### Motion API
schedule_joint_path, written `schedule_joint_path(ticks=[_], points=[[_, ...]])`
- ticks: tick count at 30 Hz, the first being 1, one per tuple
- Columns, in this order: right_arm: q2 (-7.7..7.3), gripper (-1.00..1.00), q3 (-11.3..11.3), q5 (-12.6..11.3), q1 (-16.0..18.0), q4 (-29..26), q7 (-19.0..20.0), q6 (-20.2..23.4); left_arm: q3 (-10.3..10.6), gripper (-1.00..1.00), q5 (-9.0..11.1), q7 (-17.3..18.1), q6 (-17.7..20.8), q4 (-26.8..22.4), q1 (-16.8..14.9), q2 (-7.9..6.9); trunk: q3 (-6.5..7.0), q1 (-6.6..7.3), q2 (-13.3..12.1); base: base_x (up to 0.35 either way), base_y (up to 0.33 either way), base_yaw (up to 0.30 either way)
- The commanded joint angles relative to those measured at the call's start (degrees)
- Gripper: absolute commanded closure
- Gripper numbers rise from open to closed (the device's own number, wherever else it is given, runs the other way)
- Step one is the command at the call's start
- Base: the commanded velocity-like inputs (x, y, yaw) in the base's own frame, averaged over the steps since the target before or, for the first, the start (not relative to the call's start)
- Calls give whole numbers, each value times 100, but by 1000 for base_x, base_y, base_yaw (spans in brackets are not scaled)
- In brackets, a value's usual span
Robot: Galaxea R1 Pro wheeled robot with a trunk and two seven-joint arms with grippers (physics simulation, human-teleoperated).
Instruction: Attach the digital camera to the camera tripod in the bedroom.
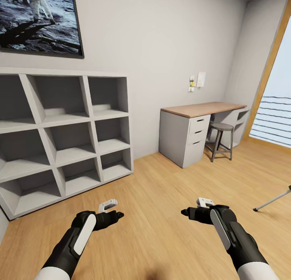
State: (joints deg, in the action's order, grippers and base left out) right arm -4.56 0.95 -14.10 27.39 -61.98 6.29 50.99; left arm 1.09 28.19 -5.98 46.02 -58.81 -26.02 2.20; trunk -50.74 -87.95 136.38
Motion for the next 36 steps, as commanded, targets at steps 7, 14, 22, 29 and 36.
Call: schedule_joint_path(ticks=[7,14,22,29,36], points=[[-12,-100,2,49,3,-106,56,56,-2,-100,81,2,16,-49,-4,-8,-132,-153,285,0,0,0],[-40,-100,-3,18,3,-272,344,393,-3,-100,168,21,30,-78,-4,-21,-258,-307,566,0,0,0],[-331,-100,2,2,-5,-647,1626,901,-3,-100,404,156,39,-92,-3,-41,-423,-386,693,0,0,0],[-750,-100,17,24,-13,-770,3116,901,-8,-100,581,518,52,-91,-4,-61,-578,-404,702,0,0,0],[-937,-100,26,60,-14,-736,3790,901,-11,-100,600,609,40,-83,-4,-76,-733,-422,711,0,0,0]])
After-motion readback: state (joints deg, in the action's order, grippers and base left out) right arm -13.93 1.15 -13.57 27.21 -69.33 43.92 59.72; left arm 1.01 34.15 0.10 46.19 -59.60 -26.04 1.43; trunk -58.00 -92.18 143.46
